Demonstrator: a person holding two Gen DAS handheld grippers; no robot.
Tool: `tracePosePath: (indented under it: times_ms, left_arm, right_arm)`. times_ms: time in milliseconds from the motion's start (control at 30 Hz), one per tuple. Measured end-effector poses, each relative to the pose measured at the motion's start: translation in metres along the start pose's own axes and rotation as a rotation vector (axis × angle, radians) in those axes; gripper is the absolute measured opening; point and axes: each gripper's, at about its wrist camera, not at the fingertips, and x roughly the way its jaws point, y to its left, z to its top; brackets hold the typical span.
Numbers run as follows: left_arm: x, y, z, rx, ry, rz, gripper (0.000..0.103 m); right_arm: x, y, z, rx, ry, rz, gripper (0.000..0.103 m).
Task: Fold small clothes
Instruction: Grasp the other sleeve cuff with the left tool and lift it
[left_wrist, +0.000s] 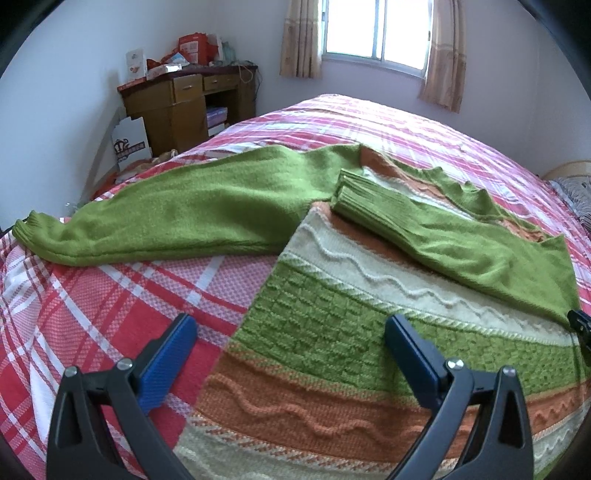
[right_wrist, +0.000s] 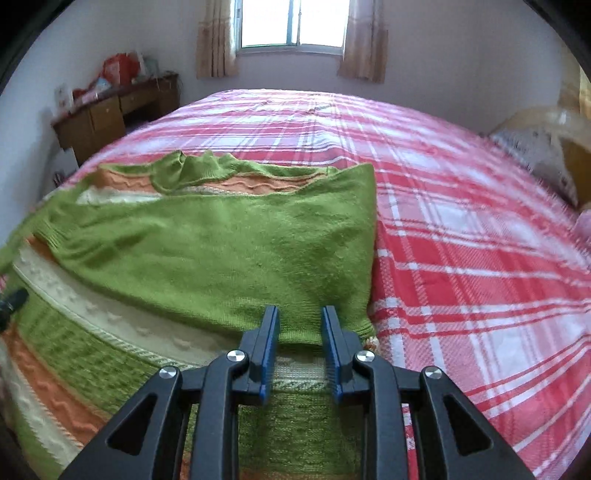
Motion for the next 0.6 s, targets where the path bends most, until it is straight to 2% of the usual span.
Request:
tracePosePath:
  times_ms: [100,200,400,533,600]
  left_arm:
    - [-0.004,0.004,0.002,0.006,0.029,0.004,0.103]
    - [-0.014,0.027,0.009,-0.069,0.013,0.067,0.103]
    - [-0.021,0.14,0.046,-0.397,-0.04,0.184,0.103]
    - [-0.012,0.217,0.059,-0.568,-0.04,0.361,0.102]
    - [-0.004,0.245,0.064,-0.609,-0.021,0.422,0.096]
  right_arm:
    - [-0.005,-0.011,-0.004,0.034,-0.004,0.039,0.026]
    - [-0.005,-0.02,-0.005,0.077,-0.005,0.09,0.026]
    - [-0.005,-0.018,-0.004,0.074,-0.004,0.091,0.027]
    - [-0.005,-0.018,-0.004,0.077,-0.004,0.095,0.027]
    - [-0.004,-0.018,-0.004,0.08,-0.004,0.099,0.027]
